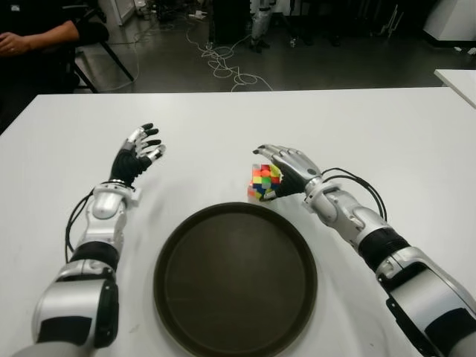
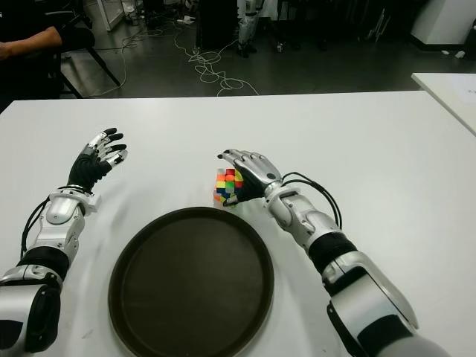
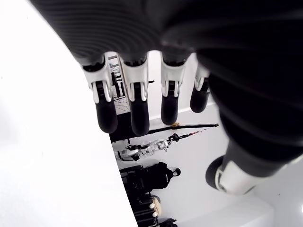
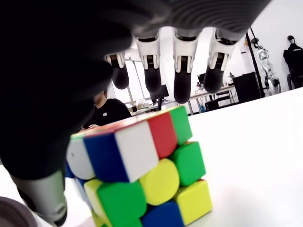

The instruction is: Pick up the Rubik's Cube and put it in the plate

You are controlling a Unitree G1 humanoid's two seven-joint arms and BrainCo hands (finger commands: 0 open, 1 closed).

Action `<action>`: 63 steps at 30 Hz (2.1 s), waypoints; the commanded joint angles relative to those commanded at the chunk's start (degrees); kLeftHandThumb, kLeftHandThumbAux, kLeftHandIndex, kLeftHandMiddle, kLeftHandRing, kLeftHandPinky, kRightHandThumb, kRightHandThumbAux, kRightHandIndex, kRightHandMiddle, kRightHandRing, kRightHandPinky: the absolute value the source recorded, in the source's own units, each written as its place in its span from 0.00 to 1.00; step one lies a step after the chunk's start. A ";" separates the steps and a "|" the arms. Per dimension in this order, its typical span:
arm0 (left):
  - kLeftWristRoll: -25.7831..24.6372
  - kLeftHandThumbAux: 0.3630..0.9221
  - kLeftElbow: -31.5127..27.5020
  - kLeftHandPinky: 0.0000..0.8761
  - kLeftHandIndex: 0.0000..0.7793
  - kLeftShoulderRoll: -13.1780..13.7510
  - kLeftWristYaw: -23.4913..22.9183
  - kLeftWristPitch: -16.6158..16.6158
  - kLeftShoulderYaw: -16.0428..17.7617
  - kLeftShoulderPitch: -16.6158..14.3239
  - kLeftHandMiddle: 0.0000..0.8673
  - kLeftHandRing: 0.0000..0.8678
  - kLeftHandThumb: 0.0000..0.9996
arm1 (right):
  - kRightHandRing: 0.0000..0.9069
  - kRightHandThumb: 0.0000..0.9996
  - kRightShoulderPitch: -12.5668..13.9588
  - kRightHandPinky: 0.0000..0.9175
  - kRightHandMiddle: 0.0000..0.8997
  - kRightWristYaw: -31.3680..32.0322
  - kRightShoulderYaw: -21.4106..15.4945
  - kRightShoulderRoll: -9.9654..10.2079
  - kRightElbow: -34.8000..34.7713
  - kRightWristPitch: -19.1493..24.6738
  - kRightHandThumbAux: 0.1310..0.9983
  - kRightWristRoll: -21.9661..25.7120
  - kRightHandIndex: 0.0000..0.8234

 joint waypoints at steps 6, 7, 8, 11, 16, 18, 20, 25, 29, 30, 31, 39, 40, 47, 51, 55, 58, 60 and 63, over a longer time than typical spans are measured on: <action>0.17 0.58 -0.03 0.23 0.12 0.01 0.31 -0.05 -0.09 0.02 0.18 0.19 0.23 | 0.18 0.00 -0.24 0.22 0.15 0.14 0.32 -0.11 0.47 -0.88 0.71 -0.29 0.13; 0.20 0.57 -0.03 0.23 0.12 0.02 0.35 -0.06 -0.11 0.03 0.18 0.19 0.23 | 0.18 0.00 -0.26 0.22 0.15 0.17 0.35 -0.11 0.52 -0.93 0.71 -0.29 0.13; 0.30 0.57 -0.03 0.23 0.12 0.04 0.46 -0.07 -0.17 0.04 0.18 0.19 0.23 | 0.18 0.00 -0.26 0.22 0.15 0.27 0.36 -0.11 0.56 -1.00 0.71 -0.25 0.13; 0.41 0.57 -0.04 0.23 0.12 0.07 0.60 -0.07 -0.25 0.05 0.18 0.19 0.22 | 0.19 0.00 -0.26 0.23 0.16 0.35 0.39 -0.08 0.63 -1.14 0.71 -0.19 0.14; 0.45 0.57 -0.06 0.23 0.12 0.10 0.68 0.12 -0.29 0.06 0.18 0.19 0.21 | 0.20 0.00 -0.20 0.25 0.17 0.17 0.45 0.03 0.75 -1.31 0.72 -0.19 0.15; 0.46 0.57 -0.06 0.23 0.12 0.11 0.72 0.13 -0.29 0.06 0.18 0.19 0.21 | 0.20 0.00 -0.21 0.25 0.17 0.20 0.48 0.07 0.82 -1.36 0.72 -0.13 0.15; 0.48 0.57 -0.03 0.22 0.11 0.10 0.80 0.18 -0.29 0.04 0.18 0.19 0.21 | 0.21 0.00 -0.24 0.25 0.18 0.40 0.55 0.12 0.93 -1.43 0.73 -0.06 0.16; 0.46 0.56 0.02 0.22 0.11 0.03 1.02 0.23 -0.26 0.05 0.18 0.19 0.21 | 0.22 0.00 -0.20 0.26 0.18 0.77 0.72 0.20 1.13 -1.55 0.74 -0.02 0.16; 0.32 0.54 0.01 0.23 0.11 -0.04 0.95 0.19 -0.18 0.03 0.19 0.19 0.21 | 0.22 0.00 -0.23 0.25 0.18 1.08 0.90 0.30 1.43 -1.56 0.74 -0.04 0.15; 0.29 0.53 0.00 0.23 0.11 -0.05 0.92 0.18 -0.17 0.03 0.19 0.20 0.21 | 0.22 0.00 -0.24 0.25 0.18 1.20 0.94 0.32 1.52 -1.57 0.75 -0.04 0.16; 0.25 0.53 -0.02 0.23 0.11 -0.07 0.84 0.15 -0.15 0.05 0.19 0.20 0.21 | 0.22 0.00 -0.27 0.25 0.18 1.33 1.01 0.37 1.65 -1.60 0.75 -0.07 0.16; 0.01 0.51 -0.13 0.23 0.11 -0.18 0.58 0.12 -0.04 0.13 0.19 0.20 0.20 | 0.22 0.00 -0.46 0.24 0.19 2.22 1.04 0.70 2.41 -1.68 0.73 0.19 0.16; 0.03 0.51 -0.16 0.23 0.12 -0.19 0.60 0.10 -0.05 0.15 0.19 0.20 0.20 | 0.22 0.00 -0.47 0.24 0.19 2.45 0.98 0.74 2.48 -1.67 0.73 0.30 0.16; 0.02 0.54 -0.33 0.23 0.11 -0.20 0.50 -0.13 -0.08 0.24 0.18 0.19 0.22 | 0.20 0.00 -0.70 0.22 0.18 3.27 0.94 1.00 3.23 -1.73 0.72 0.44 0.15; 0.02 0.55 -0.34 0.23 0.11 -0.15 0.30 -0.10 -0.12 0.22 0.18 0.19 0.23 | 0.20 0.00 -0.83 0.23 0.17 3.18 1.00 1.14 3.65 -1.62 0.72 0.33 0.14; 0.10 0.55 -0.37 0.23 0.10 -0.07 0.17 0.15 -0.21 0.21 0.17 0.18 0.23 | 0.21 0.00 -0.92 0.24 0.17 2.88 0.88 1.41 4.17 -1.46 0.72 0.41 0.14; 0.12 0.54 -0.37 0.22 0.10 -0.07 0.26 0.37 -0.20 0.23 0.17 0.18 0.22 | 0.22 0.00 -0.96 0.24 0.19 2.61 0.52 1.66 4.51 -1.40 0.73 0.77 0.15; 0.08 0.54 -0.38 0.22 0.10 -0.09 0.30 0.46 -0.16 0.23 0.17 0.18 0.22 | 0.22 0.00 -0.99 0.24 0.19 2.51 0.25 1.78 4.72 -1.33 0.73 1.06 0.15; 0.04 0.53 -0.50 0.22 0.10 -0.14 0.38 0.39 -0.12 0.32 0.17 0.18 0.21 | 0.23 0.00 -1.02 0.25 0.19 2.38 -0.18 1.96 5.07 -1.22 0.72 1.62 0.15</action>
